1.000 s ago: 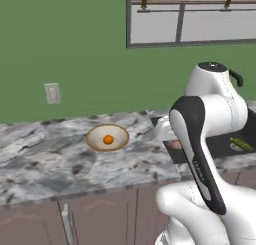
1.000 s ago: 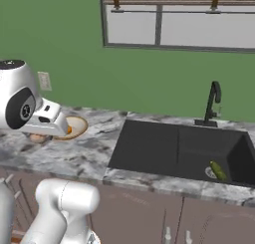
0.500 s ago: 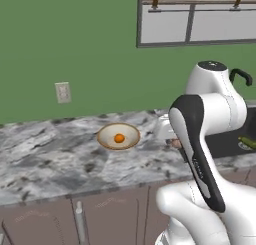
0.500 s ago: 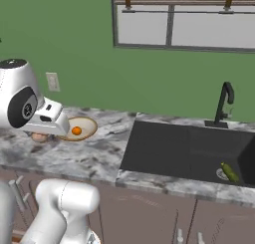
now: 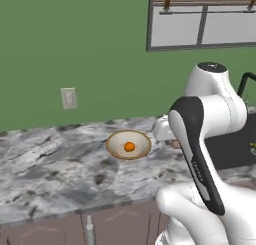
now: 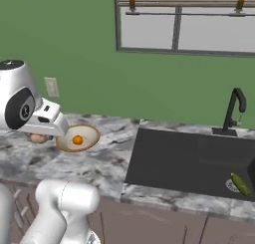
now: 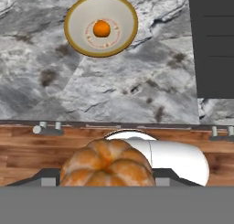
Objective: Pick the tangerines from the cabinet and place them in one bowl. Pick the cucumber from the sink and place it in the other bowl.
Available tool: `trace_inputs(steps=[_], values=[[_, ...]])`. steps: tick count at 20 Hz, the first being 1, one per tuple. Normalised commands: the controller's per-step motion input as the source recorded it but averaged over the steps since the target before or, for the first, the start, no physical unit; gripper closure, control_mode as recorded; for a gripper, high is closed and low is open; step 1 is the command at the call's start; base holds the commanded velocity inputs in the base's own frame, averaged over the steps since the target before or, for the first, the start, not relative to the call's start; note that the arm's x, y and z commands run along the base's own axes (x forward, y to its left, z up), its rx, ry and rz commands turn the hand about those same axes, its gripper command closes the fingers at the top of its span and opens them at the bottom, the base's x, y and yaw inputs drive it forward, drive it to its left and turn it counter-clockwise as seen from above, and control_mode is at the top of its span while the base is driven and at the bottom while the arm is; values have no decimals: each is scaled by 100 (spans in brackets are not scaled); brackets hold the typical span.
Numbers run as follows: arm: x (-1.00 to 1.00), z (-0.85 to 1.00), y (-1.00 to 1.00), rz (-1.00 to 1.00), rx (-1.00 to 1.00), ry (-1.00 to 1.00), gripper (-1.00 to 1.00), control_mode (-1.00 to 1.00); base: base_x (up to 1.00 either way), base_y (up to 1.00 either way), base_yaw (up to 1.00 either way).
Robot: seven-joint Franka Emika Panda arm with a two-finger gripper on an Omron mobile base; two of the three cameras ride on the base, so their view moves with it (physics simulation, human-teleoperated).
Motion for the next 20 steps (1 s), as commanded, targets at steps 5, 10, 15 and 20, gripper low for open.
trace_inputs(steps=[5, 10, 15, 20], values=[[0, 0, 0, 0, 0, 0, 100, 100, 66, 26, -14], [0, 0, 0, 0, 0, 0, 100, 100, 36, 39, -8], [0, 0, 0, 0, 0, 0, 100, 100, 13, 5, -1], [0, 0, 0, 0, 0, 0, 100, 100, 0, 0, 0]])
